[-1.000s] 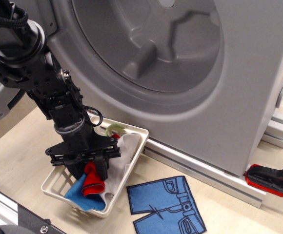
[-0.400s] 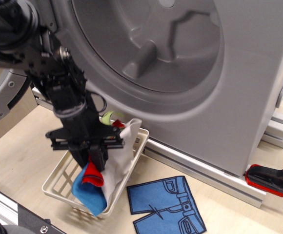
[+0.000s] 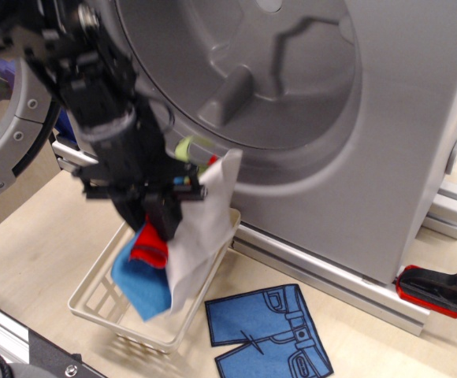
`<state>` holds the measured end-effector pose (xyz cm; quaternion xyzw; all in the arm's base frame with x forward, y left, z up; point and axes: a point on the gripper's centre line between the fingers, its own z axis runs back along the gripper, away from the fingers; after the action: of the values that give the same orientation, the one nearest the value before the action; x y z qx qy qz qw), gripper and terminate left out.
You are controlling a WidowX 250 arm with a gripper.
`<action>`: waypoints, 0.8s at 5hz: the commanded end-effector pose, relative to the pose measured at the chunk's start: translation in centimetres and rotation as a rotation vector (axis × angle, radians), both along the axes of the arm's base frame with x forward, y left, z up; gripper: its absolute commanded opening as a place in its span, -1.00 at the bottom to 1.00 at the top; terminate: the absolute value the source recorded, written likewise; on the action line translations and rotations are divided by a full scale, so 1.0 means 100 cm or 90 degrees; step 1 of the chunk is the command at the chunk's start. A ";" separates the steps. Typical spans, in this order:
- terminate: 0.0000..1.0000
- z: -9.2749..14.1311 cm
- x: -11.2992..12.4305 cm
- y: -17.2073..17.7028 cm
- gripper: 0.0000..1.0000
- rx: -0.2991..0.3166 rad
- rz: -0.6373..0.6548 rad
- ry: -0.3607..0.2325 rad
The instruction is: Put clothes in laundry machine
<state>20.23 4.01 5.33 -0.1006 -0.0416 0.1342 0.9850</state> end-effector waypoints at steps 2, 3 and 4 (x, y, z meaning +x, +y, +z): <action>-1.00 0.058 0.070 0.012 -1.00 0.003 -0.032 -0.168; -1.00 0.059 0.089 0.017 -1.00 0.010 -0.031 -0.199; -1.00 0.053 0.108 0.021 -1.00 0.034 -0.042 -0.223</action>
<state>30.81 5.74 9.11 -0.1052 -0.1883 0.0886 0.9724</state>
